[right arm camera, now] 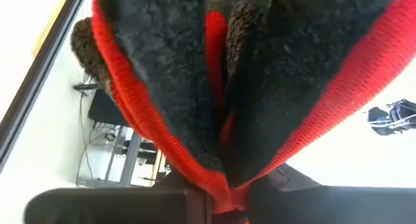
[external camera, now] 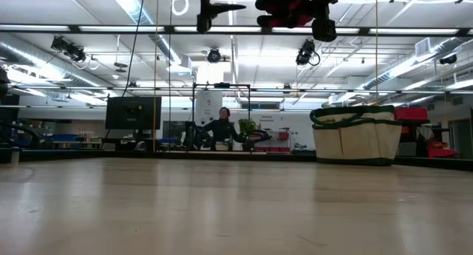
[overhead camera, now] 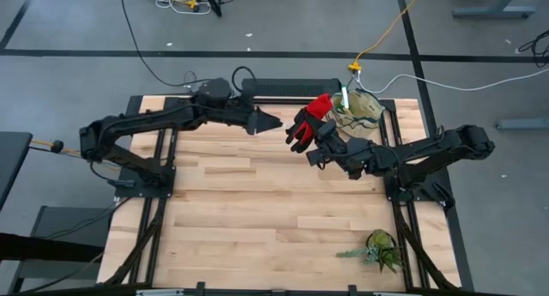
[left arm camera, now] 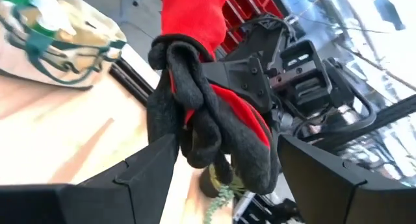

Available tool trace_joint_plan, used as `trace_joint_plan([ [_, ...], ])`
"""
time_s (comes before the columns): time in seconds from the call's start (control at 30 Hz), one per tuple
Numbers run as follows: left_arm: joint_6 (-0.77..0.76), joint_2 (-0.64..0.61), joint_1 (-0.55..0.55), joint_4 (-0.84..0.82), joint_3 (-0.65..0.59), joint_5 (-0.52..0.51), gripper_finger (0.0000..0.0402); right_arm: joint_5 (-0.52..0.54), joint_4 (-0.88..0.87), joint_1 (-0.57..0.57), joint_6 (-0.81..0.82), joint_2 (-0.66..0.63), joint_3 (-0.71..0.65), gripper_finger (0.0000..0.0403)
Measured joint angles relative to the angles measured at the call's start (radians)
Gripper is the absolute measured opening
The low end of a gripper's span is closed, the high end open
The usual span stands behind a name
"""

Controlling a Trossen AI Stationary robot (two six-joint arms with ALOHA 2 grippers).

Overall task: Pick & Place Garden tools in Gardening bag
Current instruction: Put the red gloves into the gardening bag

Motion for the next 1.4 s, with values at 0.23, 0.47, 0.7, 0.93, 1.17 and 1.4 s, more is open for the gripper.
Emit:
trace_joint_plan([
  [0.23, 0.128, -0.056, -0.004, -0.065, 0.0, -0.065, 0.0277, 0.004, 0.0, 0.0, 0.061, 0.0, 0.0, 0.0058],
  [0.47, 0.25, -0.046, -0.02, -0.093, 0.0, -0.134, 0.0277, 0.0, -0.001, -0.005, 0.164, 0.0, 0.0, 0.0059],
  [0.7, 0.32, -0.045, -0.04, -0.121, -0.001, -0.197, 0.0277, 0.0, -0.001, -0.018, 0.224, 0.0, 0.0, 0.0059],
  [0.93, 0.388, -0.045, -0.065, -0.152, -0.001, -0.24, 0.0277, -0.006, -0.032, -0.045, 0.444, 0.0, 0.0, 0.0059],
  [1.17, 0.509, -0.044, -0.106, -0.173, -0.001, -0.318, 0.0277, -0.009, -0.063, -0.085, 0.682, 0.0, 0.0, 0.0059],
  [1.4, 0.642, -0.044, -0.133, -0.174, -0.001, -0.339, 0.0277, -0.01, -0.098, -0.115, 0.816, 0.0, 0.0, 0.0059],
])
